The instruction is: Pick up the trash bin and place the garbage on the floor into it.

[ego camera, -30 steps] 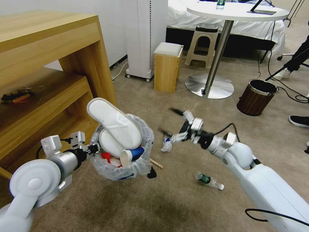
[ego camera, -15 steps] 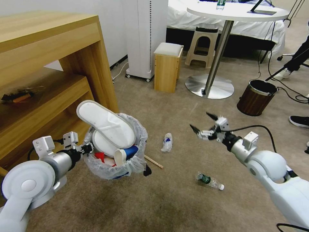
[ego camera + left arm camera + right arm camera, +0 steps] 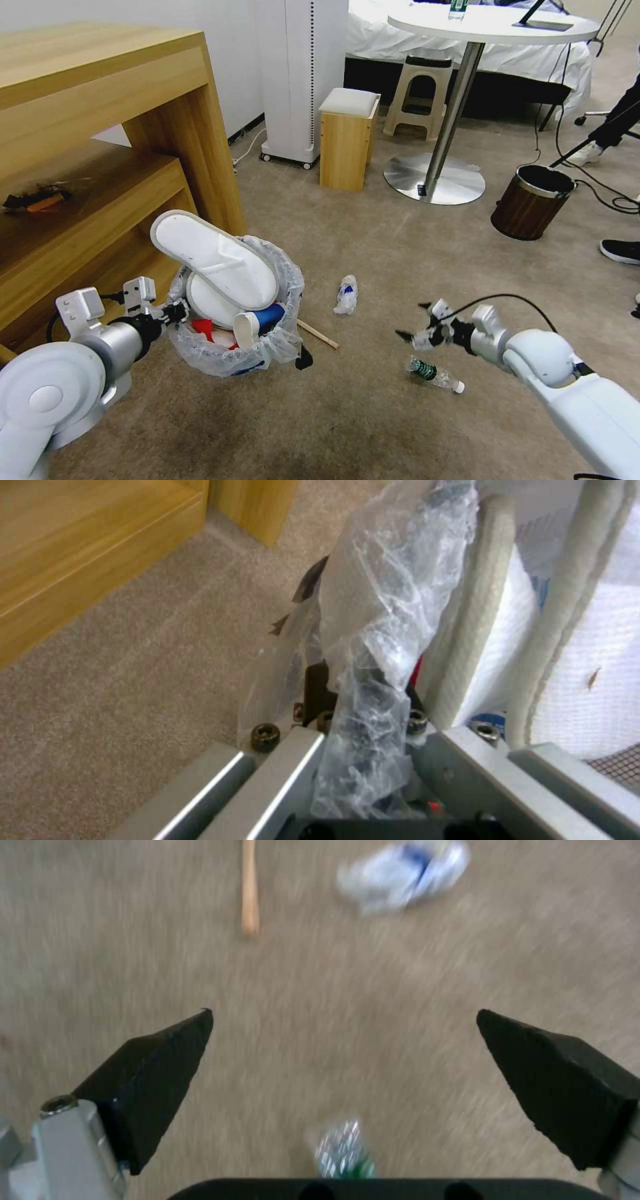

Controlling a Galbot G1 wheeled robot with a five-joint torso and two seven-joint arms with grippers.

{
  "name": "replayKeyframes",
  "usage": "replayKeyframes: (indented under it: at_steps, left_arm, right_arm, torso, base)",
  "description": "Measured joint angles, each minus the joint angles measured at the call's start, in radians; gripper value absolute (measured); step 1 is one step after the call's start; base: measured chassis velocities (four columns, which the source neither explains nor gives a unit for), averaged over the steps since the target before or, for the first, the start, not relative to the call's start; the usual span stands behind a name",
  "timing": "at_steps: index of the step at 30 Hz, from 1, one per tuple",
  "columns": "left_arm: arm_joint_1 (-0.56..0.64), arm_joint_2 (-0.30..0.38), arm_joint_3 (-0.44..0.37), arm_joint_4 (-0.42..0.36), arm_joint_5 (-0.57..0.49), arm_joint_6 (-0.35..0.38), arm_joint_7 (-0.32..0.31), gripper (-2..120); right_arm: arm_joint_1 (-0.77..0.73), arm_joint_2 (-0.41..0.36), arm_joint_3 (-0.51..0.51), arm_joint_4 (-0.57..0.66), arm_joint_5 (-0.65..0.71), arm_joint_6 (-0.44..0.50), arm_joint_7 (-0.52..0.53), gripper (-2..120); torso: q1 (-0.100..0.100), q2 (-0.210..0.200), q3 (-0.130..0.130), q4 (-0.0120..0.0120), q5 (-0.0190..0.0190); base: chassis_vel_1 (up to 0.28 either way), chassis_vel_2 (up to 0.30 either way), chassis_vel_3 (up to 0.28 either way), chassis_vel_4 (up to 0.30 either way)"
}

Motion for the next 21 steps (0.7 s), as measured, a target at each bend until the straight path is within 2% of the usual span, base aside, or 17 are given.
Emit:
replayKeyframes:
  at_steps: [6,21]
  left_arm:
    - [-0.004,-0.016,0.018,0.001,0.02,0.0,0.001,0]
    - [-0.001,-0.026,0.023,-0.002,0.037,0.0,0.003,0]
  right_arm:
    - [0.015,0.041,-0.025,-0.105,-0.094,0.024,-0.035,100]
    - [0.035,0.053,0.004,-0.238,-0.269,0.113,-0.121,100]
  torso:
    - [0.0,0.0,0.0,0.0002,0.0]
    - [0.0,0.0,0.0,0.0002,-0.0001]
  base:
    - [0.0,0.0,0.0,0.0]
    - [0.0,0.0,0.0,0.0]
